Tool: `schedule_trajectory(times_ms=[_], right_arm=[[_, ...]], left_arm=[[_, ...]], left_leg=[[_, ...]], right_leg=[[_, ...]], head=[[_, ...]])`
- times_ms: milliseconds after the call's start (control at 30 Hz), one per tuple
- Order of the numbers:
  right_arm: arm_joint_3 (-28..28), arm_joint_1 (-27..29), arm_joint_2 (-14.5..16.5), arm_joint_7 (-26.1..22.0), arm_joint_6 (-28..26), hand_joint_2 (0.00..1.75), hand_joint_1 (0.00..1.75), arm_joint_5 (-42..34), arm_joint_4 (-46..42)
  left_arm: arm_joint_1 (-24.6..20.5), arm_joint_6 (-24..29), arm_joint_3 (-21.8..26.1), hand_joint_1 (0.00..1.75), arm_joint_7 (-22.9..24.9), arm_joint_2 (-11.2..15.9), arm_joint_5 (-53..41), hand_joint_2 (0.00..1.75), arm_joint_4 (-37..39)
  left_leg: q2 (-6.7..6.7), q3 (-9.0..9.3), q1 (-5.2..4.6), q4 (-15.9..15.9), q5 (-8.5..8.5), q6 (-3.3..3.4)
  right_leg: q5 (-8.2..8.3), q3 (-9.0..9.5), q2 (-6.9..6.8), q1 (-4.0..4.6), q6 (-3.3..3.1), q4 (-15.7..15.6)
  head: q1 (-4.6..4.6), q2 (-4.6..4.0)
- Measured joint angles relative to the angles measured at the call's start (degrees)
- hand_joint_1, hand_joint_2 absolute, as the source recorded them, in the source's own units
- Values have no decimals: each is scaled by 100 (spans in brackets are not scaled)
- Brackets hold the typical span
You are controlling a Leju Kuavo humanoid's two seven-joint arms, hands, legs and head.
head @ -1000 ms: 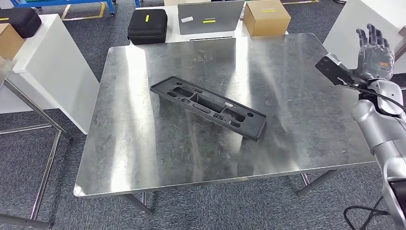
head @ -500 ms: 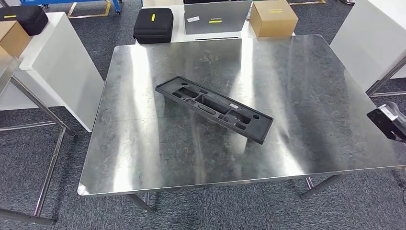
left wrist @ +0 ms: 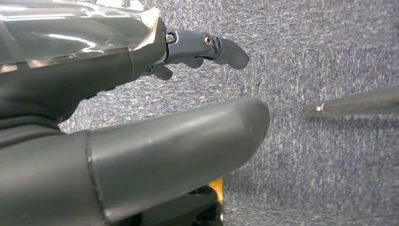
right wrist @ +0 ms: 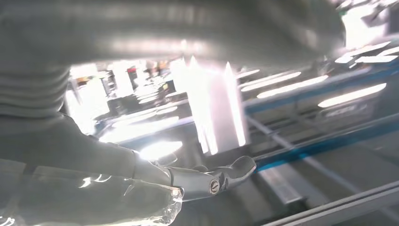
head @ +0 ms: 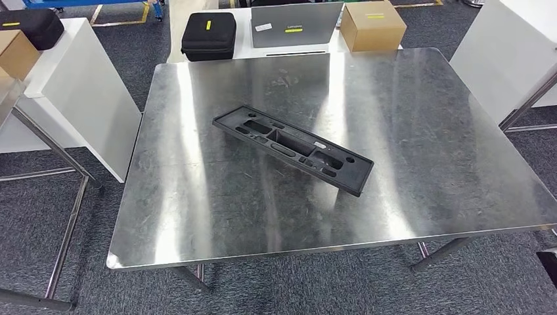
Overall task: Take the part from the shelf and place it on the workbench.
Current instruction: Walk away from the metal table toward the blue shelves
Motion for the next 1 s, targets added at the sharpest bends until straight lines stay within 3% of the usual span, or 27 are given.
schedule_trajectory(times_ms=[200,333,467,600,800,933,1000], right_arm=[[-714,-308,717,-839,-530,175,0,-157,228],[-1067,-448,1172,-1145,-532,0,0,-371,351],[-1244,-540,1498,-1168,-532,0,0,-660,642],[-1459,-676,1757,-1172,-532,0,0,-732,1202],[-2086,-1016,2063,-1180,-532,0,0,-146,2149],[-2426,-1170,2157,-1162,-534,0,0,132,2617],[-2650,-1269,2163,-1006,-534,0,0,443,2995]], left_arm=[[-7,77,151,0,-37,-48,88,0,1],[-3,116,189,0,-33,-76,77,0,1],[-1,141,250,0,-18,-102,-5,0,1],[-3,166,419,0,-2,-126,-333,175,1],[-2,181,647,0,-81,-156,-579,175,1],[-1,184,721,0,-88,-158,-582,0,1],[-2,203,734,0,-87,-158,-575,0,1]], left_leg=[[26,17,-13,1,-1,2],[26,19,-17,1,-1,2],[28,21,-17,1,-4,2],[29,21,-18,0,-5,1],[35,24,-18,0,-6,0],[38,24,-18,0,-6,-1],[41,25,-18,0,-6,-1]], right_leg=[[1,5,25,-10,-1,0],[1,10,25,-12,0,0],[1,9,27,-12,0,0],[1,9,29,-13,0,0],[1,10,35,-13,0,1],[1,11,36,-13,0,1],[1,11,38,-13,0,1]], head=[[-1,-1],[0,0],[0,0],[-1,-1],[0,0],[-1,0],[-2,0]])
